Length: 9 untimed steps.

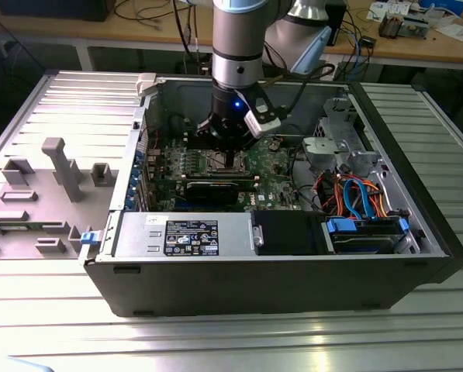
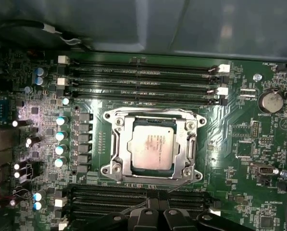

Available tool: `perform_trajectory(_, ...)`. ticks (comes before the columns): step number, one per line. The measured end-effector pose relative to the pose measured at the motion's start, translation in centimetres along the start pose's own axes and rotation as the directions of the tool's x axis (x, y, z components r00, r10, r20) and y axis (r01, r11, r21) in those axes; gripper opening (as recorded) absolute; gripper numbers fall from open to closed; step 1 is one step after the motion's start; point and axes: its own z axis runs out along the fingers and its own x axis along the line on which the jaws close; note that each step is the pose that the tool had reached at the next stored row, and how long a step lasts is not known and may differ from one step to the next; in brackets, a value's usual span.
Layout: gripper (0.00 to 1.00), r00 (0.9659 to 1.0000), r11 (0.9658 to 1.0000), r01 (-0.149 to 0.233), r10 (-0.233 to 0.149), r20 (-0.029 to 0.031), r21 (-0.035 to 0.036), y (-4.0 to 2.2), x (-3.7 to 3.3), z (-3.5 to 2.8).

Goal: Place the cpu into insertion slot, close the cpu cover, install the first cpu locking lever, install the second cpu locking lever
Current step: 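Install the second cpu locking lever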

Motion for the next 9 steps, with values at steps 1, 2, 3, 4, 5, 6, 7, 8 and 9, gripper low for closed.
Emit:
perform_trajectory(1, 0.11, 1.0000, 1.0000, 0.000, 0.000, 0.0005, -0.0086, -0.10, 0.07, 0.01)
perform_trajectory(2, 0.11, 1.0000, 0.9997, 0.000, 0.000, 0.0013, -0.0224, -0.15, 0.13, 0.01)
perform_trajectory(3, 0.11, 1.0000, 0.9991, 0.000, 0.000, 0.0027, -0.0431, -0.23, 0.22, 0.02)
perform_trajectory(4, 0.11, 1.0000, 0.9986, 0.000, 0.000, 0.0033, -0.0530, -0.32, 0.29, 0.03)
perform_trajectory(5, 0.11, 1.0000, 0.9983, 0.000, 0.000, 0.0036, -0.0590, -0.52, 0.37, 0.06)
perform_trajectory(6, 0.11, 1.0000, 0.9981, 0.000, 0.001, 0.0037, -0.0608, -0.73, 0.42, 0.08)
perform_trajectory(7, 0.11, 1.0000, 0.9981, 0.000, 0.000, 0.0038, -0.0622, -0.94, 0.46, 0.11)
perform_trajectory(8, 0.11, 1.0000, 0.9980, 0.000, 0.000, 0.0039, -0.0635, -1.18, 0.52, 0.13)
perform_trajectory(9, 0.11, 1.0000, 0.9979, 0.000, 0.000, 0.0039, -0.0644, -1.35, 0.57, 0.15)
